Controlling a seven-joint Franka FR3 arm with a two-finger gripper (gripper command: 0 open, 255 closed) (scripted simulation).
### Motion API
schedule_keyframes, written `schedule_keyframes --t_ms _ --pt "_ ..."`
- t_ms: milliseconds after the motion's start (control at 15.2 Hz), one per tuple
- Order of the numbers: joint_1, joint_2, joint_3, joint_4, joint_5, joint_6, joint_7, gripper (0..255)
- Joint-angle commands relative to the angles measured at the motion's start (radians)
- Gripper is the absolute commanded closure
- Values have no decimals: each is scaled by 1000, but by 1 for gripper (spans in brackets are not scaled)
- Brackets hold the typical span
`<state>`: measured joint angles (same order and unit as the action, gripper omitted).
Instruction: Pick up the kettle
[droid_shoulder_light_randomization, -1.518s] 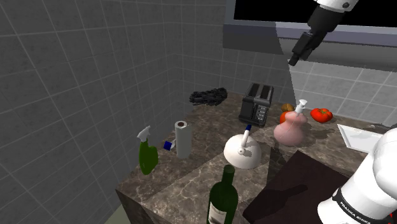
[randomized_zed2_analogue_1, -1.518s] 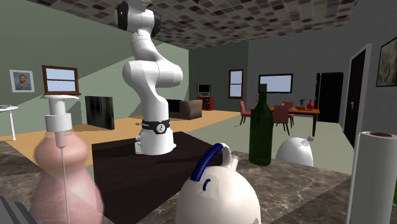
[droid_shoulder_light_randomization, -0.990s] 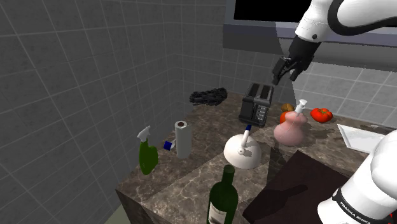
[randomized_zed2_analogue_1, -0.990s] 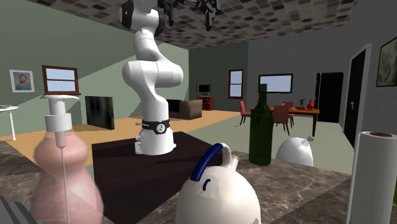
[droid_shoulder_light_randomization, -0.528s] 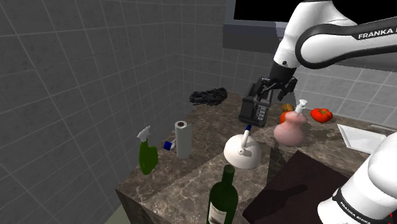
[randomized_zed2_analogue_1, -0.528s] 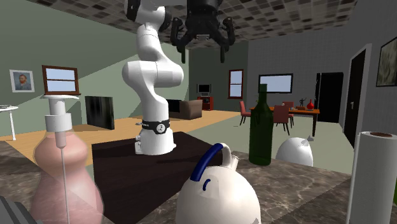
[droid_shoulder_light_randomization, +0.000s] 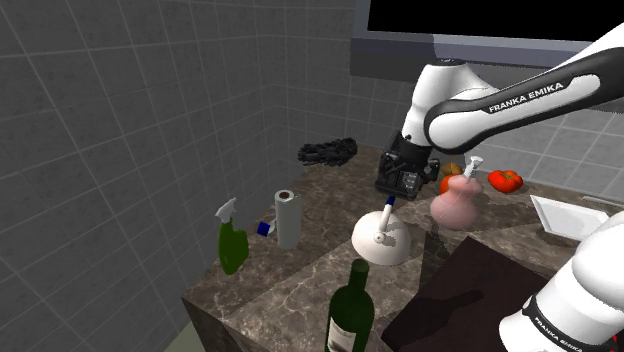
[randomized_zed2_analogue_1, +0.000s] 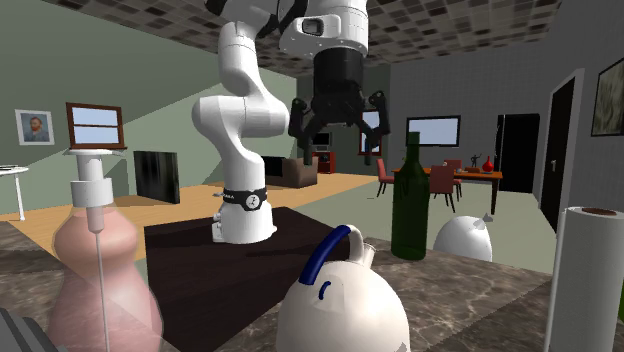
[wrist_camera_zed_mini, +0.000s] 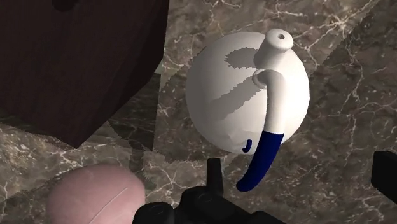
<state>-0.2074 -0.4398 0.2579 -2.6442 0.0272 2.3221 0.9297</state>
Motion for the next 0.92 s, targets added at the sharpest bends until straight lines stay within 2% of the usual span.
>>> schedule_keyframes --t_ms 0,198,792,858 --pt "-26 79 35 6 -2 61 107 0" --pt "-63 192 76 18 -21 143 249 0" --pt "-83 289 92 -13 -75 265 295 0" --pt "-84 290 91 -10 -76 264 293 255"
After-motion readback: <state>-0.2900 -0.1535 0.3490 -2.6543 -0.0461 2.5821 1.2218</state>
